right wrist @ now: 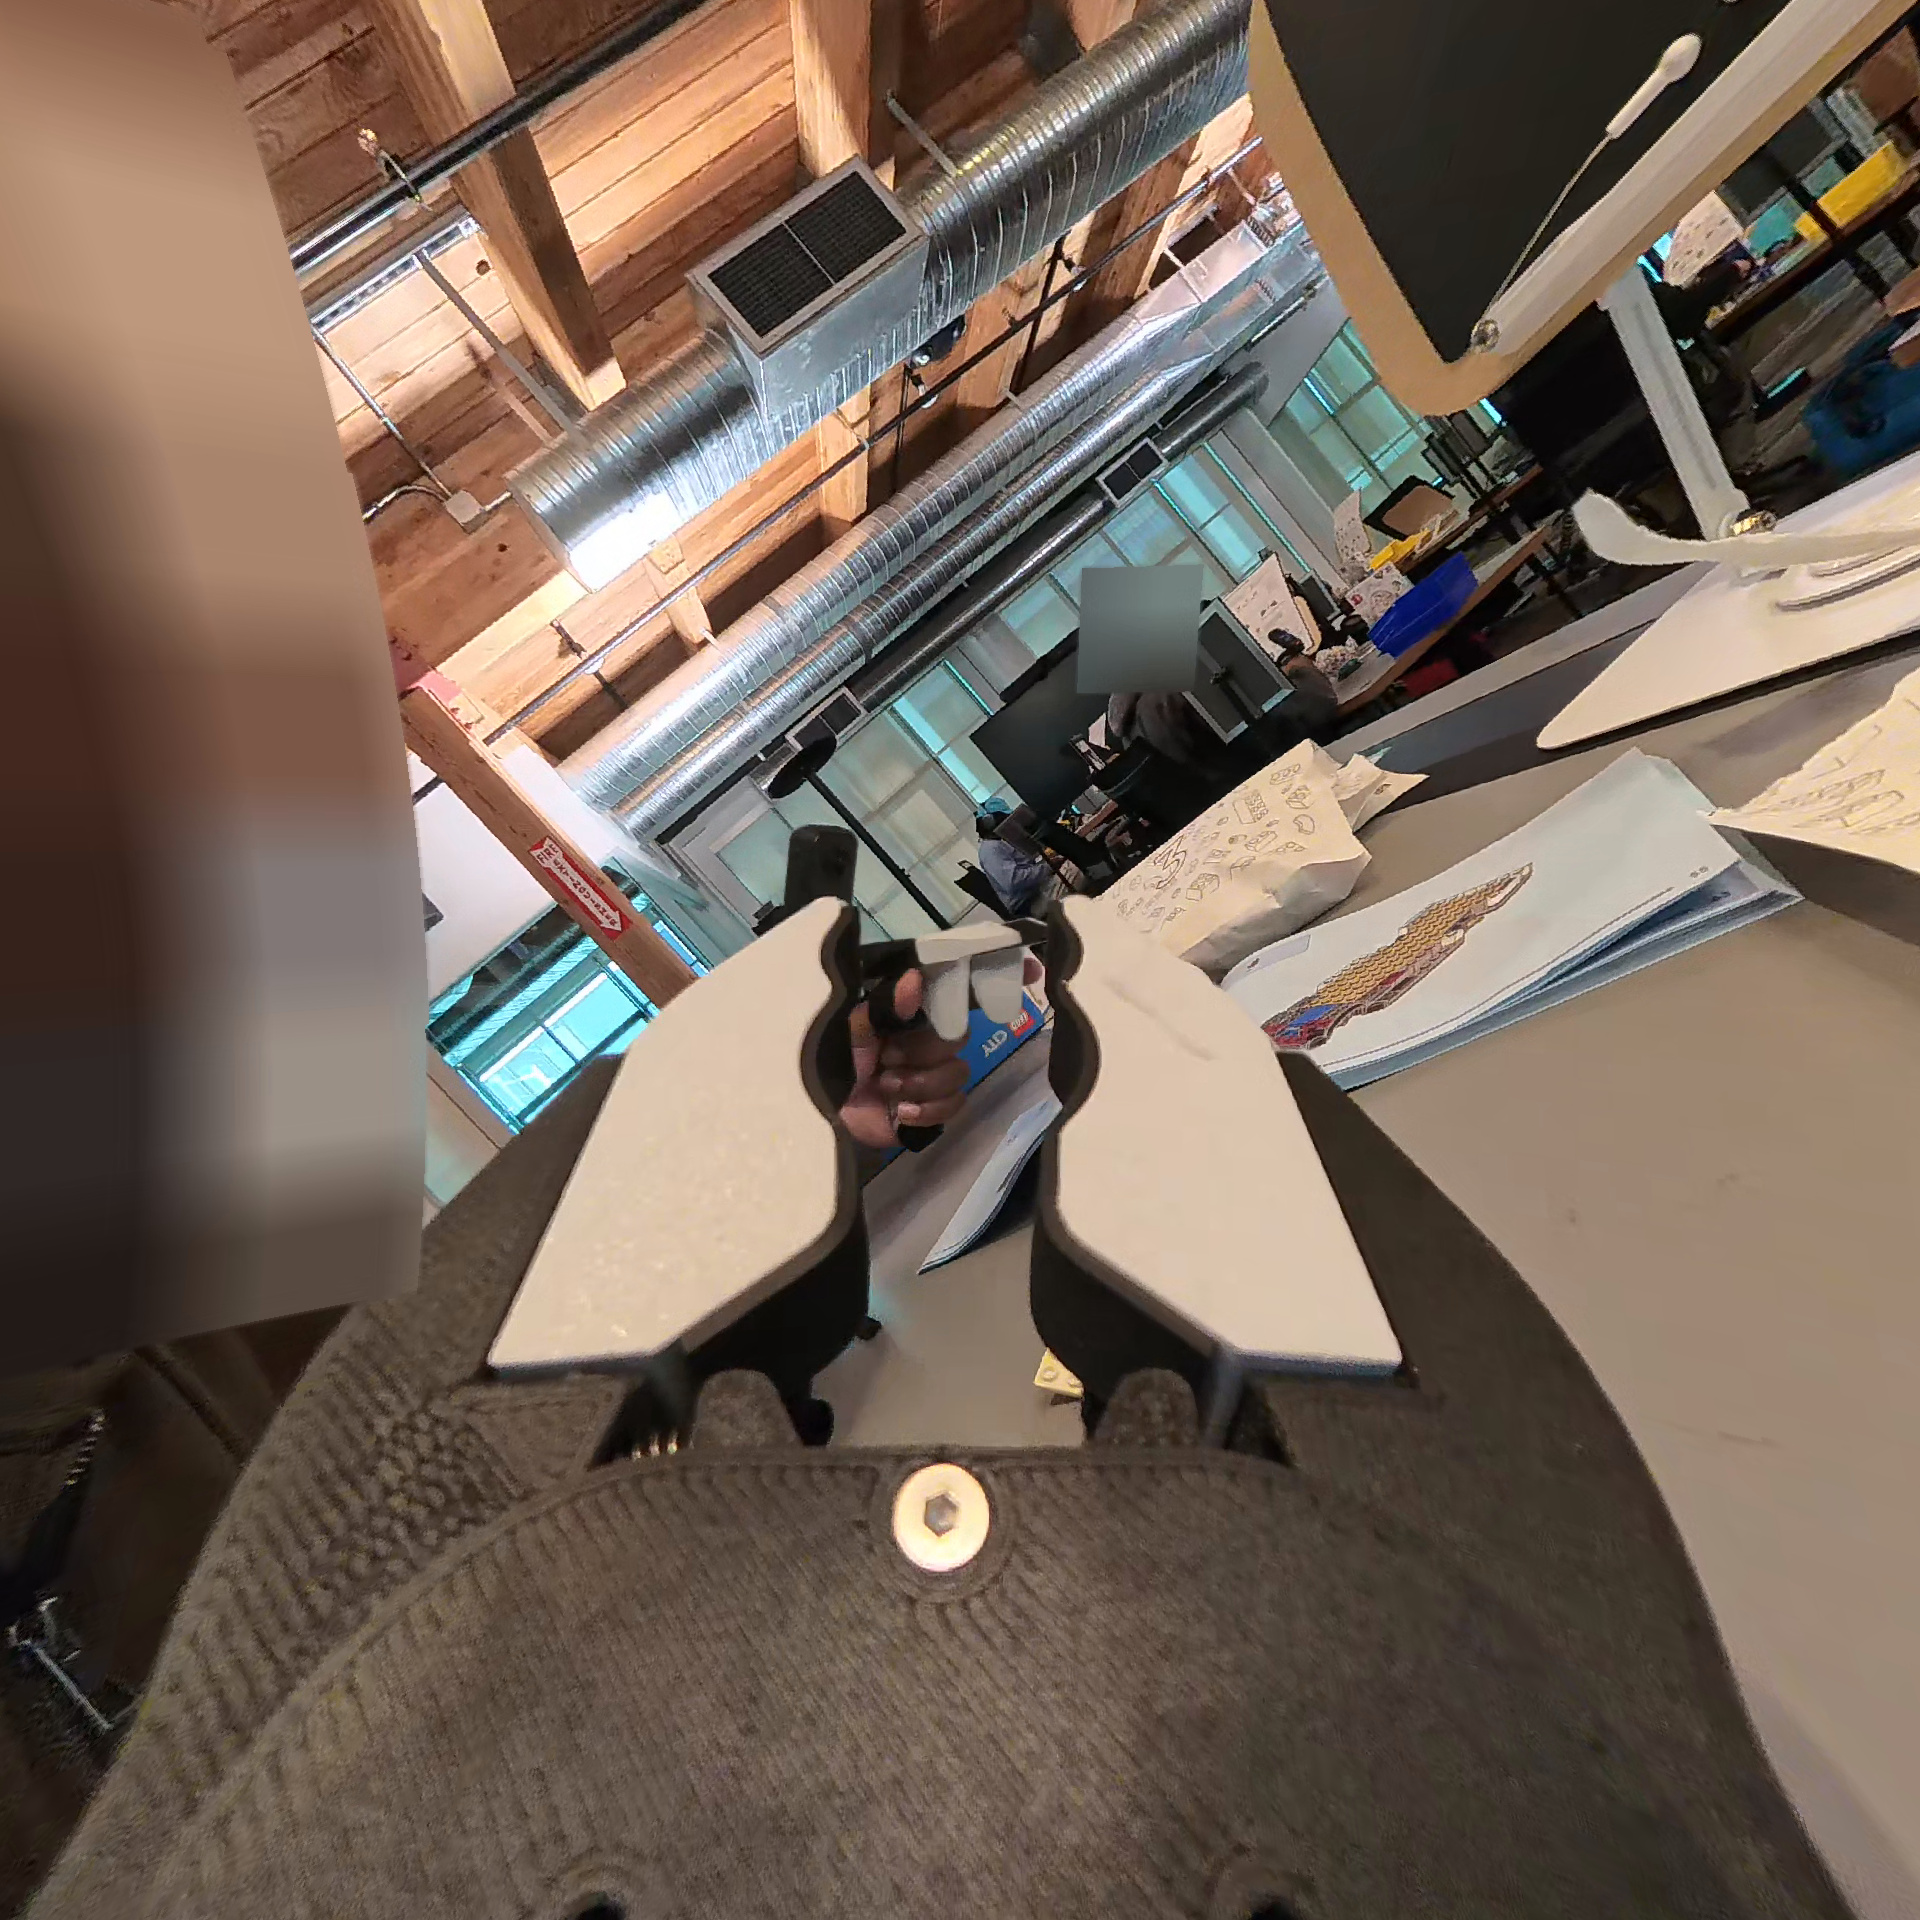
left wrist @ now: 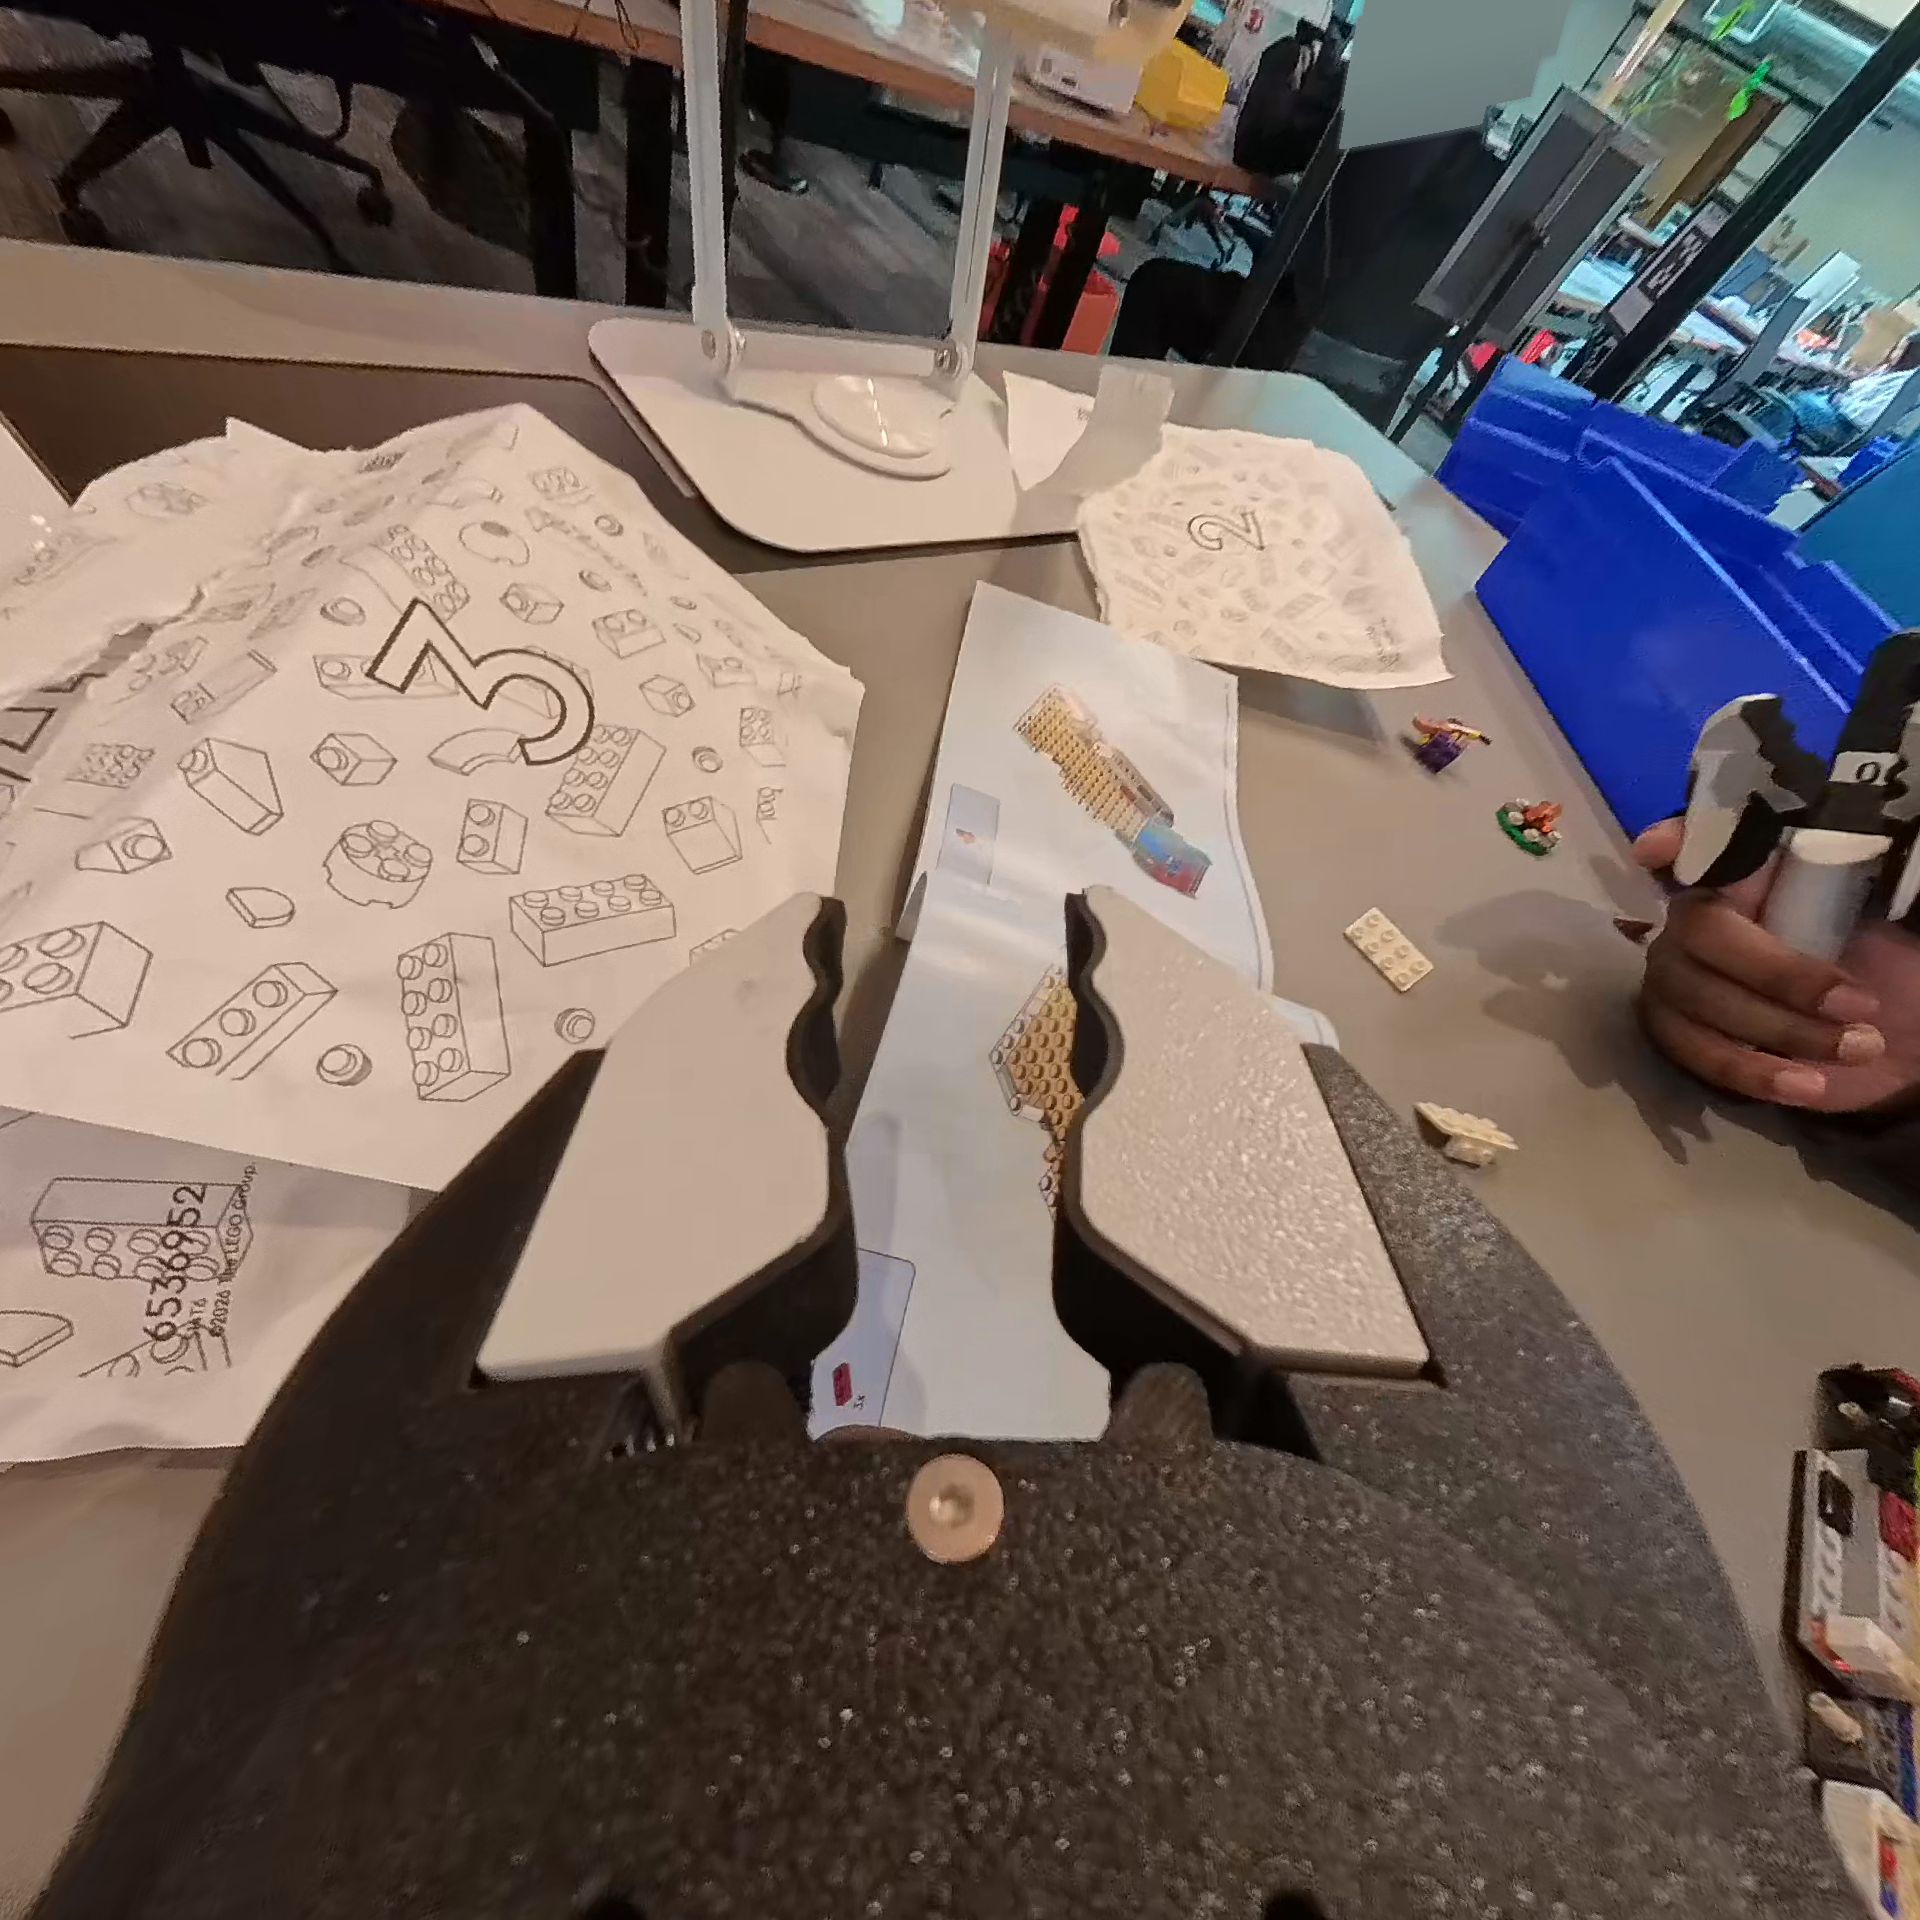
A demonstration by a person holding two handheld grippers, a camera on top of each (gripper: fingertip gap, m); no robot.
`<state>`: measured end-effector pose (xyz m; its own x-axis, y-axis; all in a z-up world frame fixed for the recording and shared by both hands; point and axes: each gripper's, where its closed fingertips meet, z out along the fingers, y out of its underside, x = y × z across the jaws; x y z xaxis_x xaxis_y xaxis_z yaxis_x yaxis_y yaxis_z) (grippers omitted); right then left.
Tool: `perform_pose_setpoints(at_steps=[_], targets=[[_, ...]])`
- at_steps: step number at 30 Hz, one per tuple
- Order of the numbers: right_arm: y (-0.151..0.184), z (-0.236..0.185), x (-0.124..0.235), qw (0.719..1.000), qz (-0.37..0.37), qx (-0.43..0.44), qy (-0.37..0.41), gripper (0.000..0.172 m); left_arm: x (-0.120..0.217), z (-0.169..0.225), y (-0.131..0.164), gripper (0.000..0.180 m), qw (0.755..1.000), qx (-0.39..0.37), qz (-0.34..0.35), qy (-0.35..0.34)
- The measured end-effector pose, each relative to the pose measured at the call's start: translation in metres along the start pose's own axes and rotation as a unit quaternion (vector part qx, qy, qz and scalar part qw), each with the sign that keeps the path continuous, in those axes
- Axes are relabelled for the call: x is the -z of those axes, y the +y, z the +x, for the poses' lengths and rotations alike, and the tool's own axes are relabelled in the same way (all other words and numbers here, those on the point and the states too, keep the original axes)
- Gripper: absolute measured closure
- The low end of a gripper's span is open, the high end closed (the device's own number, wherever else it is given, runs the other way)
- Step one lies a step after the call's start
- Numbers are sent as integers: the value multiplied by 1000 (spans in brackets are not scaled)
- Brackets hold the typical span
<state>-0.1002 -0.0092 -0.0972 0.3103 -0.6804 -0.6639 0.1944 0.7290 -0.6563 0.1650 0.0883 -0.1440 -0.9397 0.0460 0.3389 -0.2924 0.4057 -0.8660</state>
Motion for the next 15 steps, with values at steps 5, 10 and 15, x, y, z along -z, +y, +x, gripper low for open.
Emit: perform_pose_setpoints(at_steps=[5, 10, 15], targets=[[0, 4, 1, 1000, 0, -14, 6, 138, -8, -4, 8, 139, 1000, 12, -10, 0], [1, 6, 1, 1000, -4, -13, 11, 138, -11, -6, 11, 139, 1000, 18, -12, -1], [4, 7, 0, 1000, -16, -14, 15, 139, -12, -5, 16, 139, 999, 19, -27, 4]])
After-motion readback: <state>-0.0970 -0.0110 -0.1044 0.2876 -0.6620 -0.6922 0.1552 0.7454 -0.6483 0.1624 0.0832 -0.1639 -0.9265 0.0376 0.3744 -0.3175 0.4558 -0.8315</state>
